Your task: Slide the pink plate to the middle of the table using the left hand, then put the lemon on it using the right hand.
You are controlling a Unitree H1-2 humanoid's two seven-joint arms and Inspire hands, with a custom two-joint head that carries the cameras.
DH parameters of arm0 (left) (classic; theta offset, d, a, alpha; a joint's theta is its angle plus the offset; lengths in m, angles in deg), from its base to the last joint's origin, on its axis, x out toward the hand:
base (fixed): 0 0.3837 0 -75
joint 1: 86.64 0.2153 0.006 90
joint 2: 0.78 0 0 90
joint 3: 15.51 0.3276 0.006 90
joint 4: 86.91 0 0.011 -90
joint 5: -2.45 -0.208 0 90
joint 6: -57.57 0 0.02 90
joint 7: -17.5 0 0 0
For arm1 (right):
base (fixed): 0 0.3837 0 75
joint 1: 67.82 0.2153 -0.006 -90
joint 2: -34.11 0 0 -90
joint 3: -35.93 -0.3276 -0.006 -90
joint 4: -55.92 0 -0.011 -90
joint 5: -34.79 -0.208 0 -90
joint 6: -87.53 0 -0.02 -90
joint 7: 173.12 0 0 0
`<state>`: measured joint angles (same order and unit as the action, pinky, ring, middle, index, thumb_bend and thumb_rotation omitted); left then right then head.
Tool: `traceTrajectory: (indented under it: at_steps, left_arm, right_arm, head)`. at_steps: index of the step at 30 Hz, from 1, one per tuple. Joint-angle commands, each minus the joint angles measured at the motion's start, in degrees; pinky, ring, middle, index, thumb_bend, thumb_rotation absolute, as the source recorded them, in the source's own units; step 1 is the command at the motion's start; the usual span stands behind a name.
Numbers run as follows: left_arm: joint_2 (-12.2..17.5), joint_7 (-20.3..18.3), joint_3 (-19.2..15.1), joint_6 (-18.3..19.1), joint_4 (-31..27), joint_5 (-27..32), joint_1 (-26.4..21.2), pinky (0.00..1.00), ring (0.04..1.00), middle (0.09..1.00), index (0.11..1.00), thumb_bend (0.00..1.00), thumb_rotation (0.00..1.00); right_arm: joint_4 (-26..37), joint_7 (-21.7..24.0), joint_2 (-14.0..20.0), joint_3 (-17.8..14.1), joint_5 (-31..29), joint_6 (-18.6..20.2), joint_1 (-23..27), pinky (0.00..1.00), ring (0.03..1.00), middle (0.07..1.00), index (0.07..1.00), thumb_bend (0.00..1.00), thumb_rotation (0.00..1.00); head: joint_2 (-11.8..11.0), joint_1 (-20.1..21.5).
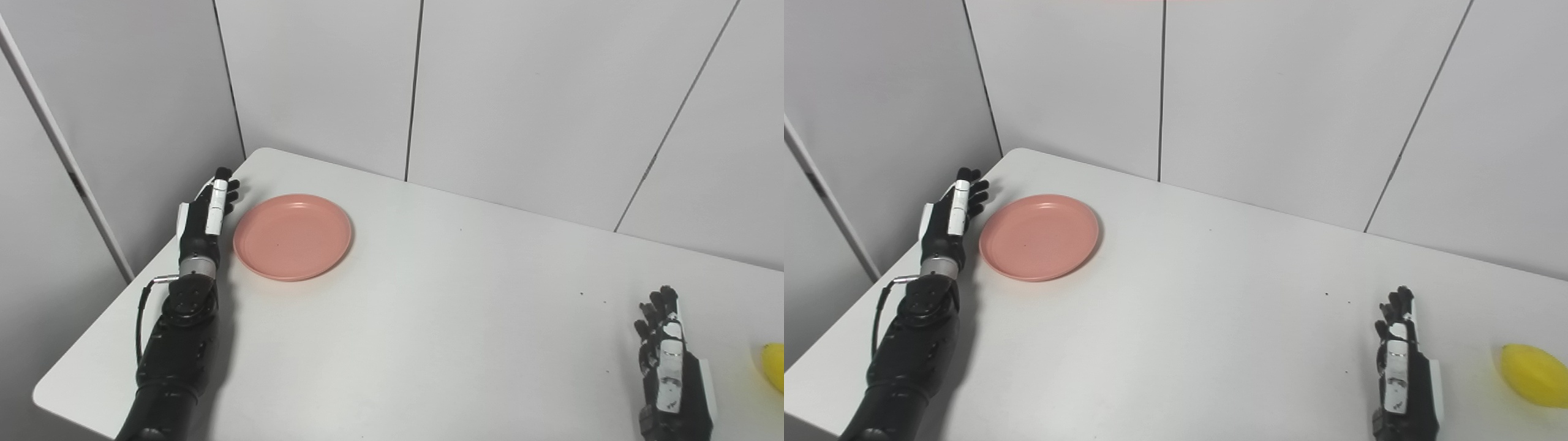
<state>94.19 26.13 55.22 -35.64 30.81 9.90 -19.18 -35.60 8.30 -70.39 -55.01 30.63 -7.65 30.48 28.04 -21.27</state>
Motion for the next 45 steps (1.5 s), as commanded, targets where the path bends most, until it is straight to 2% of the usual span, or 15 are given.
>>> traceTrajectory:
  at_steps: [1, 8, 11, 16, 28, 36, 45]
  left_arm:
    - [0.19, -1.39, -0.06, -0.91, -0.26, 1.33, -1.86, 0.89, 0.863, 0.832, 0.811, 0.79, 1.0]
    - [-0.66, -3.05, -0.09, -2.46, 0.89, 4.59, -2.5, 0.87, 0.86, 0.841, 0.822, 0.8, 1.0]
    - [-0.98, -4.97, -0.57, -3.7, 2.24, 6.81, -3.0, 0.86, 0.866, 0.849, 0.828, 0.79, 1.0]
    - [-1.92, -5.86, -1.69, -3.02, 1.62, 10.57, -3.65, 0.84, 0.858, 0.845, 0.83, 0.8, 1.0]
    - [-2.56, -7.9, -1.79, -3.35, 1.81, 12.73, -4.19, 0.83, 0.847, 0.834, 0.829, 0.78, 1.0]
    - [-2.72, -8.87, 0.23, -2.04, -0.11, 11.89, -3.43, 0.88, 0.884, 0.872, 0.851, 0.79, 1.0]
    - [-3.78, -9.26, 1.22, -1.64, -1.49, 12.08, -3.72, 0.85, 0.861, 0.85, 0.838, 0.75, 1.0]
  right_arm:
    - [1.51, -0.05, -0.03, -0.36, -0.41, -0.29, 0.9, 1.0, 1.0, 1.0, 1.0, 0.62, 1.0]
    - [1.65, -0.19, -0.16, -0.5, -0.27, -0.42, 0.88, 1.0, 1.0, 1.0, 1.0, 0.61, 1.0]
    - [1.51, -0.32, -0.3, -0.68, -0.42, -0.63, 0.89, 1.0, 1.0, 1.0, 1.0, 0.61, 1.0]
    - [1.53, -0.22, -0.35, -0.79, -0.65, -0.67, 0.93, 1.0, 1.0, 1.0, 1.0, 0.61, 1.0]
    - [1.76, -0.23, -0.44, -0.91, -0.83, -0.76, 0.88, 1.0, 1.0, 1.0, 1.0, 0.59, 1.0]
    - [1.7, -0.14, -0.4, -0.8, -1.1, -0.68, 0.89, 1.0, 1.0, 1.0, 1.0, 0.6, 1.0]
    - [1.79, -0.45, -0.69, -0.71, -0.76, -0.95, 0.95, 1.0, 1.0, 1.0, 1.0, 0.59, 1.0]
  head:
    - [0.04, -0.06]
    - [0.14, -0.32]
    - [0.13, -0.17]
    - [0.26, -0.28]
    - [0.5, -0.53]
    - [0.6, -0.56]
    - [0.74, -0.23]
